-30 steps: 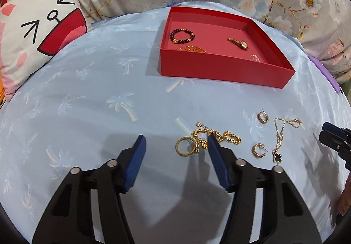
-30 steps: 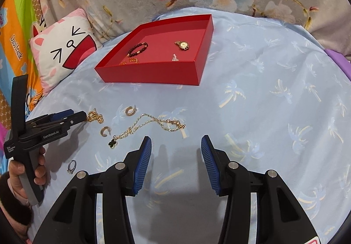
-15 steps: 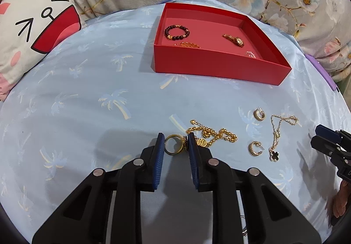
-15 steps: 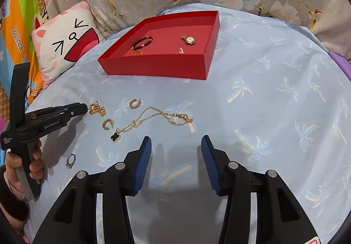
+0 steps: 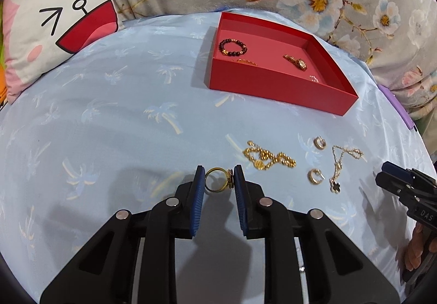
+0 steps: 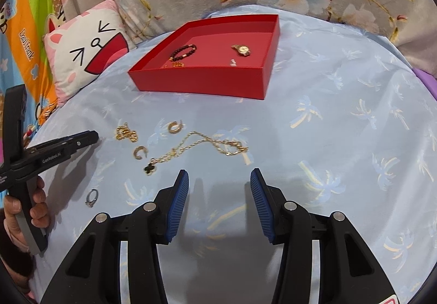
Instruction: Organize jewelry
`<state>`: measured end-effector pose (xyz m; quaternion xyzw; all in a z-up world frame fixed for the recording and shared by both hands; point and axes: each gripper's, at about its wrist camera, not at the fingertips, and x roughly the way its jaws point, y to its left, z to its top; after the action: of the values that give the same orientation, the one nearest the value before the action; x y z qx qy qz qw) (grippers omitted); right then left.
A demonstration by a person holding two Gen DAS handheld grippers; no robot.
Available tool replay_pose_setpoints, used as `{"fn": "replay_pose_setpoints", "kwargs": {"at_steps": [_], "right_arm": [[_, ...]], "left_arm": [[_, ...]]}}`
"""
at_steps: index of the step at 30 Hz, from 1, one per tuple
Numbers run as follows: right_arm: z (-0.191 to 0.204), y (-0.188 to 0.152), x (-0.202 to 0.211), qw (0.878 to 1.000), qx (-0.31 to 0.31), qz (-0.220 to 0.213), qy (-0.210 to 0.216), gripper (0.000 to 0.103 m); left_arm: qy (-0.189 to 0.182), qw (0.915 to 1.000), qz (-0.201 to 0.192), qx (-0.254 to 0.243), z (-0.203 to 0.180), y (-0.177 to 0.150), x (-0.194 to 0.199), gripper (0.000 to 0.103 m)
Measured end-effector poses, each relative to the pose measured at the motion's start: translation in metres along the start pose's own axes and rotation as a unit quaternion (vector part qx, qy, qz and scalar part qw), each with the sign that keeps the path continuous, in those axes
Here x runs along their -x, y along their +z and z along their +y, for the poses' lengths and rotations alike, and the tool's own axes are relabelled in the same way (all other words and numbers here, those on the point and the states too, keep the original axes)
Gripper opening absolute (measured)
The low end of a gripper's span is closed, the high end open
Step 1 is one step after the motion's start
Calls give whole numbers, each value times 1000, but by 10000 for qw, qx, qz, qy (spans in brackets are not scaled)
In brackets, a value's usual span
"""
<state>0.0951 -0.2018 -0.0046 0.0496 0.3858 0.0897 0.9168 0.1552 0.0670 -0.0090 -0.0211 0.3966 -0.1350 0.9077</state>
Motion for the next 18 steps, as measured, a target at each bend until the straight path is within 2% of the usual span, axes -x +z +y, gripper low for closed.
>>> {"fn": "replay_pose_setpoints", "kwargs": {"at_steps": [10,15,18], "right_arm": [[46,3,-10,9979,385,181,483,44],[75,12,-24,9952,840,149,475,43],[88,17,-36,9933,1042,203,461,34]], "left_arm": [[-27,10000,27,81,2,-5,4,21],[-22,9999,30,119,3,-5,4,21],[-29,9999,38,119,4,-5,3,21]]}}
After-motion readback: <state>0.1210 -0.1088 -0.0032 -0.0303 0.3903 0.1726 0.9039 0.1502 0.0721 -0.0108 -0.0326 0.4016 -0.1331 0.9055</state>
